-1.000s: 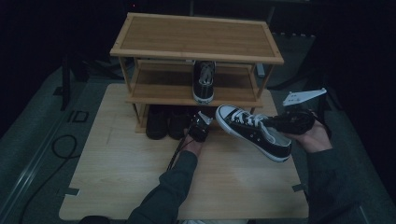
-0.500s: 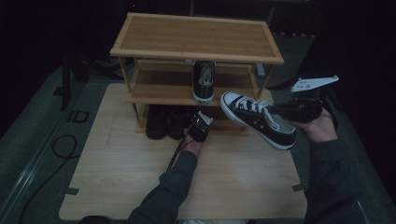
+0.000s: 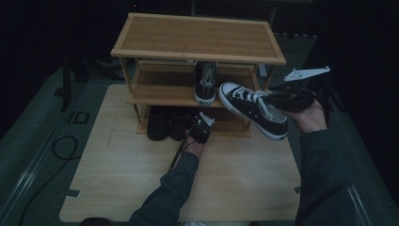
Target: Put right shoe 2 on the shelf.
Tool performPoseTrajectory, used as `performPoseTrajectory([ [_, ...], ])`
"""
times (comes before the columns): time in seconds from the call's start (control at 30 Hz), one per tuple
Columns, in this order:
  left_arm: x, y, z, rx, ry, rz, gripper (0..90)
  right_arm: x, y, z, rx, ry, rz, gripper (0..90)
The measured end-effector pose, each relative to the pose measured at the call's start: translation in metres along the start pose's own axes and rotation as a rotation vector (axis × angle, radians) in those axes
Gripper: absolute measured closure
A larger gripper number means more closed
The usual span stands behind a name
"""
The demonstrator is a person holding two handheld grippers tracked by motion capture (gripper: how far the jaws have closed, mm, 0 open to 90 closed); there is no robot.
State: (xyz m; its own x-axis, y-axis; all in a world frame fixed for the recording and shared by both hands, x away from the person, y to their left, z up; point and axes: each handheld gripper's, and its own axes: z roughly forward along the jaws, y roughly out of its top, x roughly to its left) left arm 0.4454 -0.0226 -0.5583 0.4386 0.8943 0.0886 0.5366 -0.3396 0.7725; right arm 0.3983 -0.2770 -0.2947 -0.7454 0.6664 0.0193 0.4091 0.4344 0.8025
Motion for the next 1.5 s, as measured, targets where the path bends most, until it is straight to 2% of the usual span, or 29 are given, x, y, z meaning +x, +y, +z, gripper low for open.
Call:
performPoseTrajectory([
  [0.33,0.0,0.0,0.0,-0.001,-0.002,-0.002,90.0,-0.007,0.009,0.027,-0.003,-0.07,0.049,88.0],
  [0.5,0.0,0.0,0.0,-0.001,-0.004,-0.002,90.0,-0.009,0.01,0.039,-0.025,-0.09,0.082,88.0],
  [0.6,0.001,0.0,0.0,-0.001,-0.004,0.002,90.0,-0.008,0.01,0.047,-0.019,-0.098,0.09,88.0],
  [0.63,0.001,0.0,0.0,-0.001,-0.004,0.002,90.0,-0.007,0.011,0.048,-0.017,-0.115,0.084,88.1],
  [0.7,0.001,0.0,0.0,-0.002,-0.002,0.003,90.0,-0.01,0.01,0.049,-0.031,-0.118,0.103,88.0],
  [0.77,0.001,0.0,0.0,-0.002,-0.003,0.002,90.0,-0.009,0.008,0.052,-0.044,-0.148,0.108,88.1],
  [0.83,0.001,0.0,0.0,-0.002,-0.003,0.004,90.0,-0.012,0.007,0.054,-0.056,-0.137,0.135,88.0],
  [1.0,0.001,0.0,0.0,0.0,-0.002,0.006,90.0,-0.019,0.004,0.055,-0.034,-0.157,0.139,87.3],
  [1.07,0.0,0.0,0.0,0.002,0.001,0.008,90.0,-0.022,0.002,0.055,-0.039,-0.129,0.158,85.9],
  [1.33,0.001,0.0,0.0,0.002,-0.002,0.007,90.0,-0.018,0.003,0.052,0.009,-0.153,0.124,74.7],
  [1.5,0.001,0.0,0.0,0.002,0.002,0.008,90.0,-0.016,0.003,0.047,0.01,-0.151,0.11,70.3],
])
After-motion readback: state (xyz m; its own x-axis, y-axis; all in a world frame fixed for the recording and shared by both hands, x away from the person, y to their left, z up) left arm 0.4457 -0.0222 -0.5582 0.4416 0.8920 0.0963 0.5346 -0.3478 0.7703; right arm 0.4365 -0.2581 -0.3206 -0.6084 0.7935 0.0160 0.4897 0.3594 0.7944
